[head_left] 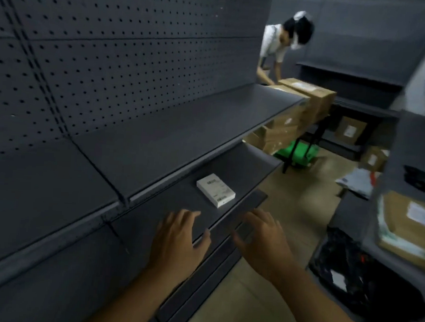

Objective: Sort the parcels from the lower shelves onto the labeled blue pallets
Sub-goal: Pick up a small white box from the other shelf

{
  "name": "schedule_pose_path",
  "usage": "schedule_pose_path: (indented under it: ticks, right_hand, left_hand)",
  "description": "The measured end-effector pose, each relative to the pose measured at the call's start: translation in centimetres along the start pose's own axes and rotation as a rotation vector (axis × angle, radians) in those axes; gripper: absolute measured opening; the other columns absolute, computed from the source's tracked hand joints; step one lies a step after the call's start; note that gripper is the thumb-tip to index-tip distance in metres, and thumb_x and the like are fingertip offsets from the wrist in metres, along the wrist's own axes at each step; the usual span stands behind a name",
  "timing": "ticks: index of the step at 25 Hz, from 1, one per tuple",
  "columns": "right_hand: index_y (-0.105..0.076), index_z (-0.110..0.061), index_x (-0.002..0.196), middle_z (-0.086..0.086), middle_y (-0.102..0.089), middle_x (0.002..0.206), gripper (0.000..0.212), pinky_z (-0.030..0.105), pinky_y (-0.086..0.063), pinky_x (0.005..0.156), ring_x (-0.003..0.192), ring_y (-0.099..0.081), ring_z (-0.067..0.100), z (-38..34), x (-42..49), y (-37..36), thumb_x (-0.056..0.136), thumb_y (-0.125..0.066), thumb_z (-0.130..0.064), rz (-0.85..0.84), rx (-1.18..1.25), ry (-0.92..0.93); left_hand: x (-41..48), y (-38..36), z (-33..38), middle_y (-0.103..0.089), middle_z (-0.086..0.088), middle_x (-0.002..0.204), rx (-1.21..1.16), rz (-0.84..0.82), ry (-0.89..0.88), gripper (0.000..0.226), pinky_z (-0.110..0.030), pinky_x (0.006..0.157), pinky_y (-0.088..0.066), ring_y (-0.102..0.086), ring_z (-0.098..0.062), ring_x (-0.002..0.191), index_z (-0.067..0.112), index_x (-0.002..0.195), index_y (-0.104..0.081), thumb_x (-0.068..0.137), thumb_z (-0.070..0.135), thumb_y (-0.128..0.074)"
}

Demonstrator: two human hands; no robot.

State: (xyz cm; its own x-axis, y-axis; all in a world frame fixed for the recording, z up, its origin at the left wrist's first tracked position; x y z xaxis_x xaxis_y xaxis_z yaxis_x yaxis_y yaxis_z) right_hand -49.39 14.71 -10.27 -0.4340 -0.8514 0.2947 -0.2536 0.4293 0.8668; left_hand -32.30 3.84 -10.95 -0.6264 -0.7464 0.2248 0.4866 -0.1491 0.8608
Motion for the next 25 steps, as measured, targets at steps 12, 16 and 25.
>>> schedule_pose_path:
  ticks: [12,16,25]
  right_hand:
    - [-0.071,-0.023,0.108,0.001,-0.067,0.117,0.029,0.048,-0.056,0.087,0.109,-0.065,0.025,10.2,13.1,-4.3,0.082,-0.073,-0.034,-0.224,0.192,0.113]
    - [-0.072,-0.022,0.105,0.002,-0.069,0.114,0.027,0.046,-0.058,0.084,0.106,-0.067,0.026,12.4,14.8,-7.0,0.078,-0.077,-0.026,-0.303,0.185,0.098]
    - [-0.062,-0.034,0.107,-0.004,-0.068,0.108,0.048,0.039,-0.061,0.081,0.100,-0.068,0.020,16.4,24.7,-18.3,0.072,-0.077,-0.064,-0.420,0.413,-0.100]
  left_hand:
    - [7.3,-5.5,2.4,-0.055,0.009,0.132,0.070,0.117,0.398,0.057,-0.036,0.106,-0.041,-0.048,-0.019,0.125,0.031,0.139,-0.050,0.093,0.062,-0.040]
    - [9.1,-7.6,1.9,-0.066,0.000,0.118,0.121,0.137,0.461,0.059,-0.041,0.095,-0.049,-0.060,-0.027,0.110,0.023,0.127,-0.064,0.085,0.060,-0.044]
    - [13.0,-17.4,-5.0,-0.073,-0.002,0.099,0.213,0.159,0.587,0.050,-0.039,0.074,-0.058,-0.072,-0.028,0.083,0.019,0.105,-0.073,0.073,0.052,-0.052]
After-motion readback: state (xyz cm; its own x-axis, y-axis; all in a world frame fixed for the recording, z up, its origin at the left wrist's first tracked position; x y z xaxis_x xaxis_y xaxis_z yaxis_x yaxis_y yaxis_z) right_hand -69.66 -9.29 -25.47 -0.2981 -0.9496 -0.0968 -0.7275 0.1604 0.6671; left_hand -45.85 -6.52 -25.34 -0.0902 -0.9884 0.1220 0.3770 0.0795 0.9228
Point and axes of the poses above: each hand's wrist, its own x-axis towards the middle knuckle, its own y-axis out of the back of the hand, z = x × y, the point moved 4 cm from there along x, towards the middle knuckle
